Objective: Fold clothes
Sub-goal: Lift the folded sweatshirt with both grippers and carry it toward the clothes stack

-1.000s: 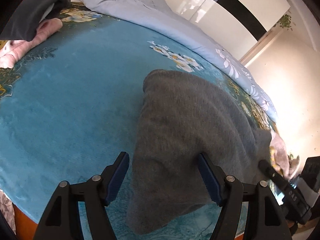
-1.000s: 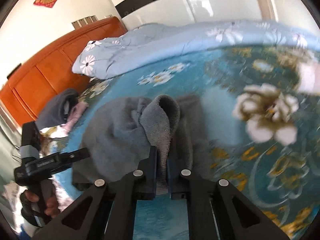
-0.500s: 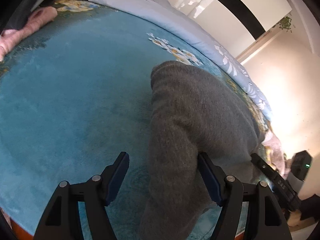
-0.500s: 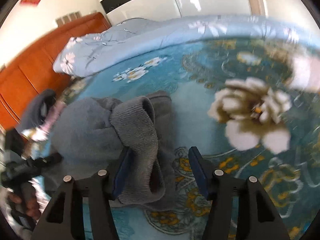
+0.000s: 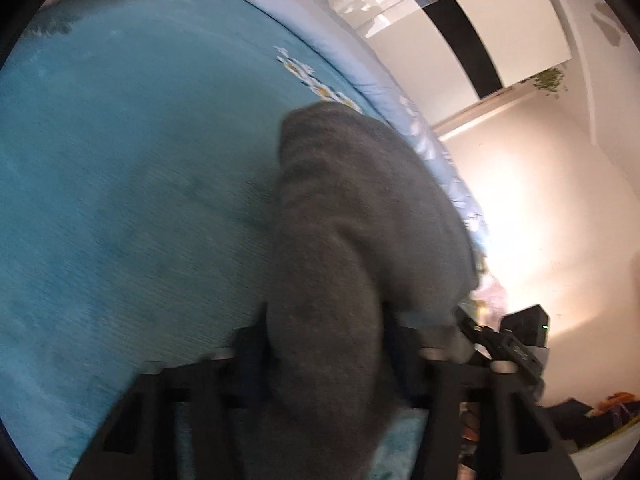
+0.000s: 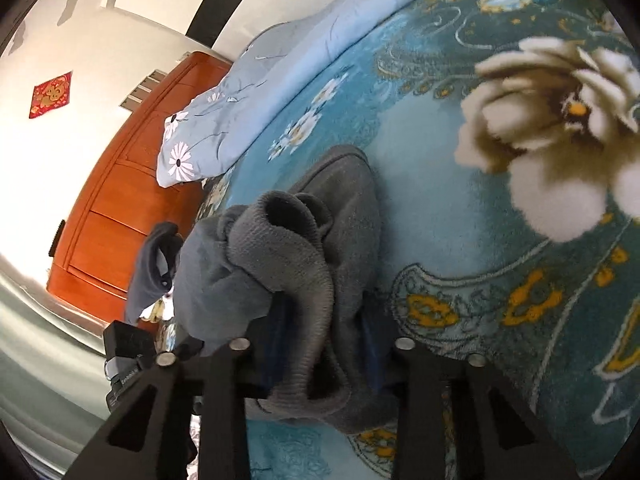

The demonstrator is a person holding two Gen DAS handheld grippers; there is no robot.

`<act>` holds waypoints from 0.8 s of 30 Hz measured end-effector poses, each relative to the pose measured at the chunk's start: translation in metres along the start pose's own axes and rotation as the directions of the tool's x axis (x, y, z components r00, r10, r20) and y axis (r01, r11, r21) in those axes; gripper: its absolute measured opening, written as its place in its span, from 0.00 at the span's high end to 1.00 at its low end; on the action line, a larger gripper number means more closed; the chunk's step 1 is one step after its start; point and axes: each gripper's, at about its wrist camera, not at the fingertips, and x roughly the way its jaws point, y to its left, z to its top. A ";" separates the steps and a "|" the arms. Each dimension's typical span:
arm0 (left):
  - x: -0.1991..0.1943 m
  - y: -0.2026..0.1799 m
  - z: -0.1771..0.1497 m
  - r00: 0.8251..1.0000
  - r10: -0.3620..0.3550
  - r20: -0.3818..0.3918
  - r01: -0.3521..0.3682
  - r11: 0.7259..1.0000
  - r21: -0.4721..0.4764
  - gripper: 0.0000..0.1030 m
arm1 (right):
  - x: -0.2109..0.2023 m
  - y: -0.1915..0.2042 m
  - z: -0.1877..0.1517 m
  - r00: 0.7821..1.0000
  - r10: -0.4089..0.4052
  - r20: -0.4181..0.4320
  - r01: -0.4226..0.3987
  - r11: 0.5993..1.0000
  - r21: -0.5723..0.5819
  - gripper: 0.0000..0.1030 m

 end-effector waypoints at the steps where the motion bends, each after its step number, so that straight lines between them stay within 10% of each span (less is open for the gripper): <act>1: -0.001 -0.002 0.000 1.000 0.005 0.009 -0.005 1.000 0.009 0.64 | -0.002 0.005 0.000 1.000 -0.011 0.004 0.011 1.000 -0.009 0.70; 13: -0.063 -0.022 0.040 0.985 -0.124 0.117 0.105 0.982 0.154 0.75 | -0.023 0.124 0.019 0.998 -0.051 0.028 0.056 0.977 -0.208 0.75; 24: -0.279 -0.011 0.183 0.897 -0.112 0.428 -0.070 0.919 0.388 0.75 | 0.070 0.350 0.051 0.972 0.231 0.028 -0.191 0.860 -0.473 0.75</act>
